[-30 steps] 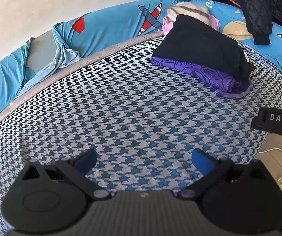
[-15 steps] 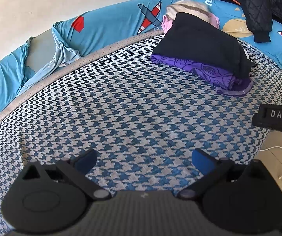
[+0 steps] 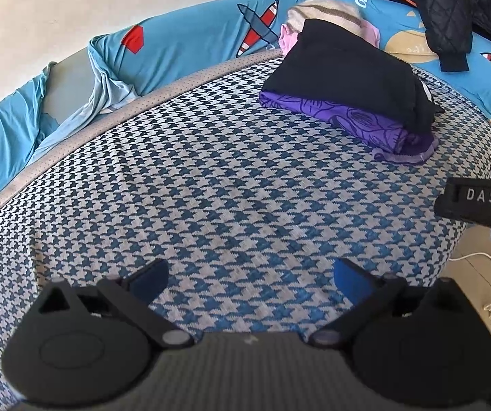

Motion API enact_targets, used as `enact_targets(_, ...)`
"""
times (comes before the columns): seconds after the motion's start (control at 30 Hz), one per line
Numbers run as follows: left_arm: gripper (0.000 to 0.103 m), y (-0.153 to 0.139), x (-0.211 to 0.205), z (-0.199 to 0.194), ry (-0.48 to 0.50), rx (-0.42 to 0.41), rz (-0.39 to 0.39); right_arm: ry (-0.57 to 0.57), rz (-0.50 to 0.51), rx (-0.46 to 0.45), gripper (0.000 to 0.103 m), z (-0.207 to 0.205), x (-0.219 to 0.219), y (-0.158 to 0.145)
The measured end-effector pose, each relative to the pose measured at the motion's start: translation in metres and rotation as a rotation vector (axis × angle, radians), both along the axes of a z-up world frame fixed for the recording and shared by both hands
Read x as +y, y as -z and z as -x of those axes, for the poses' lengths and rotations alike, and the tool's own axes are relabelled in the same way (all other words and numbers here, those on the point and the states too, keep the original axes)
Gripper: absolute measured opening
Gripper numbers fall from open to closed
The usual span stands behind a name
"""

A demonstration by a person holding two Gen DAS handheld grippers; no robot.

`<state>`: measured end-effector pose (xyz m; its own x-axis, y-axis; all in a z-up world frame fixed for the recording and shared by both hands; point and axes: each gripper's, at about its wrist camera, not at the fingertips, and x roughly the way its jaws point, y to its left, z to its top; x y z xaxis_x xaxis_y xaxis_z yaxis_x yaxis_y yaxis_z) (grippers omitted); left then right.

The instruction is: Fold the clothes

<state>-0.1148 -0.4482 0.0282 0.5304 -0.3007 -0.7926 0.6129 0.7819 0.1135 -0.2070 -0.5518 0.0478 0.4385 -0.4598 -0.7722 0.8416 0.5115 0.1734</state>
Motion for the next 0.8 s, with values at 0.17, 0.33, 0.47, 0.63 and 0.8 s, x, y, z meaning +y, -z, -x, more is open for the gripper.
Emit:
enact_targets(0.17, 0.103, 0.0004, -0.0005, 0.0004, 0.000, -0.002, -0.001, 0.000, 0.000, 0.002, 0.076, -0.0004, 0.0008, 0.0001)
enact_targets(0.33, 0.103, 0.0002, 0.0002, 0.0007, 0.002, 0.006, 0.008, -0.004, 0.000, 0.004, 0.076, -0.0012, 0.0004, 0.0002)
enact_targets(0.47, 0.103, -0.0002, 0.0010, 0.0007, -0.002, 0.005, 0.011, -0.007, 0.003, 0.007, 0.076, -0.0025, 0.0016, 0.0003)
enact_targets(0.63, 0.103, -0.0008, 0.0036, 0.0009, -0.004, 0.005, 0.017, -0.009, 0.005, 0.010, 0.076, -0.0031, 0.0019, 0.0005)
enact_targets(0.8, 0.103, -0.0028, 0.0086, 0.0013, -0.003, 0.001, 0.025, -0.009, 0.009, 0.017, 0.076, -0.0042, 0.0031, 0.0008)
